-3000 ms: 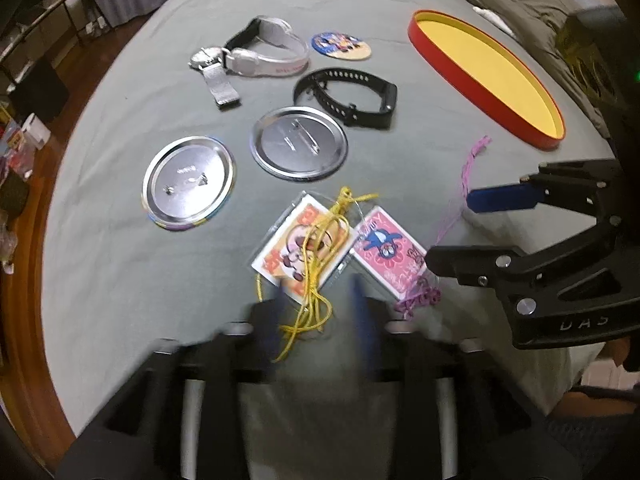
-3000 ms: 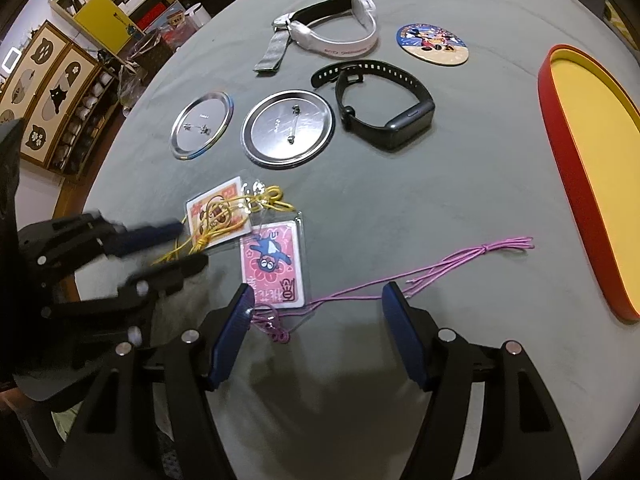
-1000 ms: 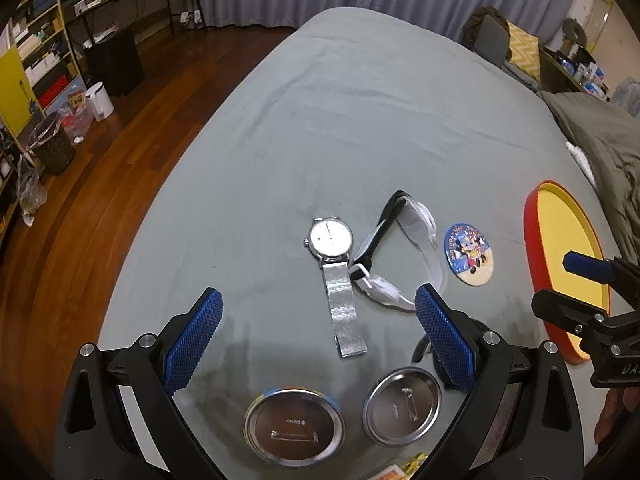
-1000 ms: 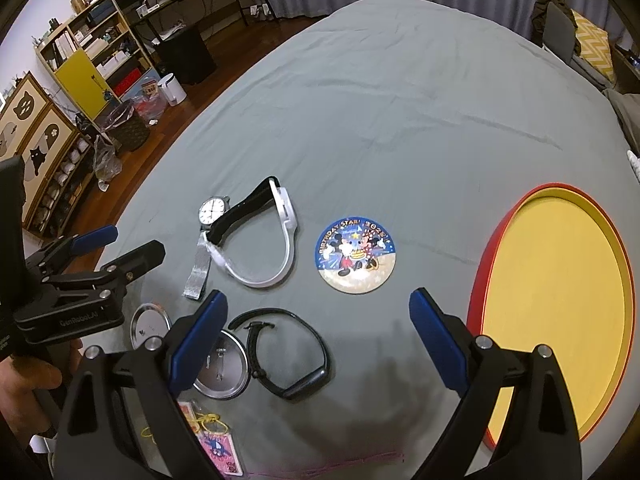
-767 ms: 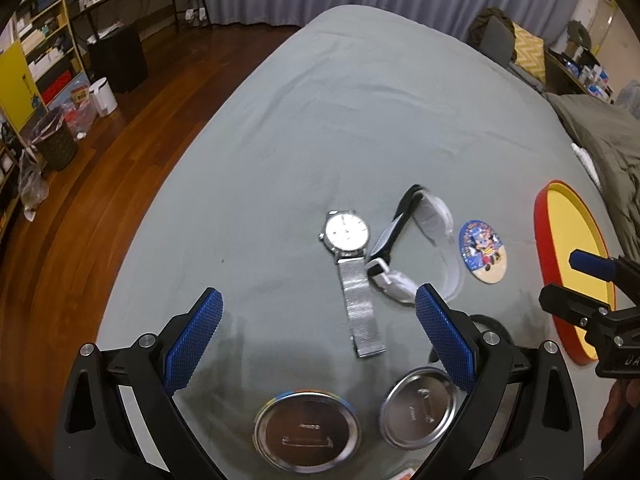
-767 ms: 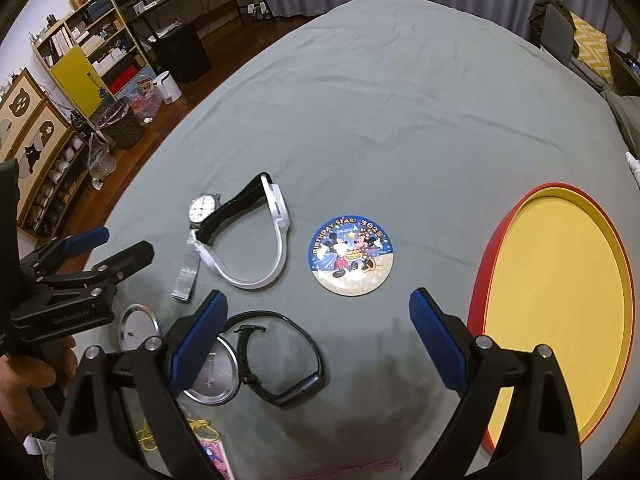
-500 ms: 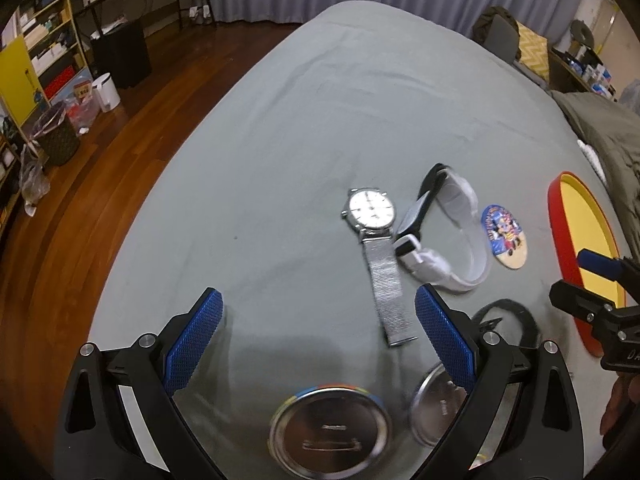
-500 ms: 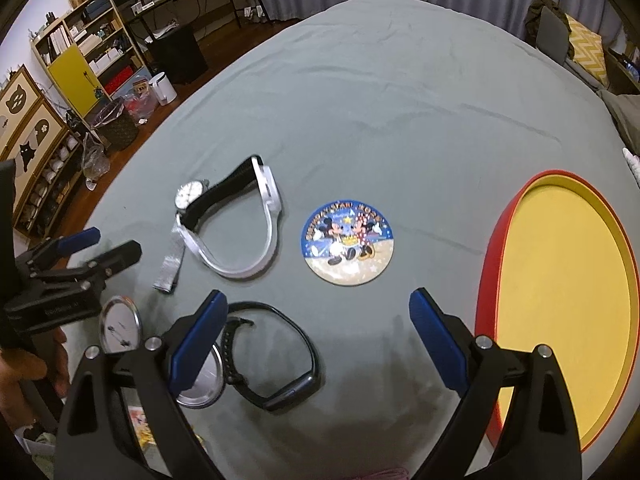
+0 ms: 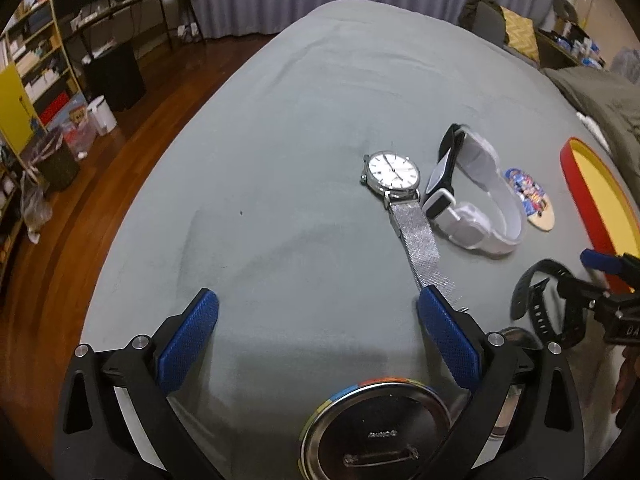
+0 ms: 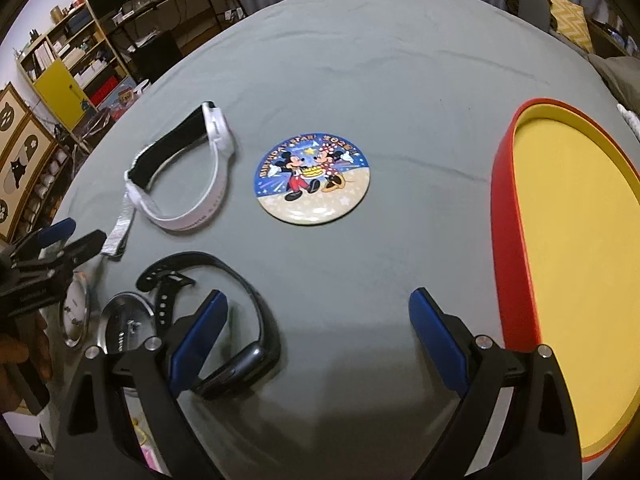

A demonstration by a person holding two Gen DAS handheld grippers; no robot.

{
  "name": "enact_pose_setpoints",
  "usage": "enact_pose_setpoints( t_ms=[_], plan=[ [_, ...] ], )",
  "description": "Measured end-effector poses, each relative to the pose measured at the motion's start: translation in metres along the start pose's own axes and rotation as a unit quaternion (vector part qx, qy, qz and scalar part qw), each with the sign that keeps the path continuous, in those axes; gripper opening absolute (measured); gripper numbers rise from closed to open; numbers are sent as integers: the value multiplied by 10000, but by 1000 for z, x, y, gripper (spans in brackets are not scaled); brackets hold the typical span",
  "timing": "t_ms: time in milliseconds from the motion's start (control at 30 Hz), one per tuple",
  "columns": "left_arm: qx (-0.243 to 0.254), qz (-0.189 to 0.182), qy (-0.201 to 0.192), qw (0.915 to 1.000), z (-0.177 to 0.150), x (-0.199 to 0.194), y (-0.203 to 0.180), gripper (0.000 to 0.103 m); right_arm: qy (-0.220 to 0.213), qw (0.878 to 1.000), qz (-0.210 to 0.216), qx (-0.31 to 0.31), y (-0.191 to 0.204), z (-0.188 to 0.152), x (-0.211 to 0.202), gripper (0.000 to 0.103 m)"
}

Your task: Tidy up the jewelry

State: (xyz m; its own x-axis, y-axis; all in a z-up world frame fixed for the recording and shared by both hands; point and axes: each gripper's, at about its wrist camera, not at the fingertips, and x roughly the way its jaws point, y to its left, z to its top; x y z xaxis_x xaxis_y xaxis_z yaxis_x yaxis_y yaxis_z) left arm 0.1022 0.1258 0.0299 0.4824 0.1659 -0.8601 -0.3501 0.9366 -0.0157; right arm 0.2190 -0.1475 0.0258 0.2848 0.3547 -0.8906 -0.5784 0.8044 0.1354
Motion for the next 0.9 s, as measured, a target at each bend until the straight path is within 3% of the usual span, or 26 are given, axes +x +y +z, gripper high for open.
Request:
enact_pose_setpoints(
  t_ms=[100,333,700,900],
  plan=[
    [45,85,-160,9998,-5,0,-3,98,-141,9998,-73,-106,4,-3,4,96],
    [184,324,-387,9986,-13,1,-12,98,-730,9956,-396,-435,12,-22,6,96],
    [379,620,-480,9962,-16,1,-21,98,-902,9943,-385,-410,6,-25,8,96],
    [346,563,-472,9967,-15,1,-15,98,-873,9947,-378,-396,4,-29,6,96]
  ],
)
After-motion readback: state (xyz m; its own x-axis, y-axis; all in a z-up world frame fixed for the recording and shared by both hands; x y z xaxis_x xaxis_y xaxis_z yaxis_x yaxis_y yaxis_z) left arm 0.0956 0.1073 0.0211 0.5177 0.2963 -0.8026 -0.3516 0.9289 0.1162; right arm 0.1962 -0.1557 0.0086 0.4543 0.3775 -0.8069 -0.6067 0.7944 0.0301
